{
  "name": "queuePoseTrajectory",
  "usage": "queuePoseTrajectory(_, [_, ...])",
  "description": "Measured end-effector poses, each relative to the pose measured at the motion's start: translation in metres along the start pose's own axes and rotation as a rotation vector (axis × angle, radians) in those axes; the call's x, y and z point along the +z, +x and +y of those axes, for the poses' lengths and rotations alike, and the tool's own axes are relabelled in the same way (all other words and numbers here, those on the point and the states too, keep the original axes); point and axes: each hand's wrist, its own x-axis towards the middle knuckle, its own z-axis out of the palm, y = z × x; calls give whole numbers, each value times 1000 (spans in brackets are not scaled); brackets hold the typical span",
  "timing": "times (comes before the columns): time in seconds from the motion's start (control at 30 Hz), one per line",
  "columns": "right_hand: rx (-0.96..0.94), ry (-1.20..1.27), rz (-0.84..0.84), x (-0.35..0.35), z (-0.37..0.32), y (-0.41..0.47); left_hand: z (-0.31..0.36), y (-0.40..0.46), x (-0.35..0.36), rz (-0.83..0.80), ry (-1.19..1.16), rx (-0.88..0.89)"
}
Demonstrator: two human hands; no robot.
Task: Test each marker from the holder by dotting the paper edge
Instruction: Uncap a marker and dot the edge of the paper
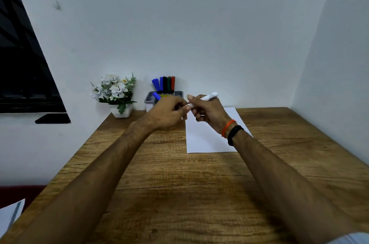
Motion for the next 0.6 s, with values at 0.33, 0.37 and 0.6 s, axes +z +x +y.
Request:
queuePoseTrajectory(0.33, [-24, 49, -54, -11, 4, -1, -4, 6, 17, -83, -15, 65])
queuePoseTrajectory(0.37, [-18, 75, -55, -12, 5, 0, -3, 6, 18, -65, -9, 79])
queuePoseTrajectory(0.6, [5, 161, -83, -16, 11, 2, -2, 8, 24, -7, -35, 133])
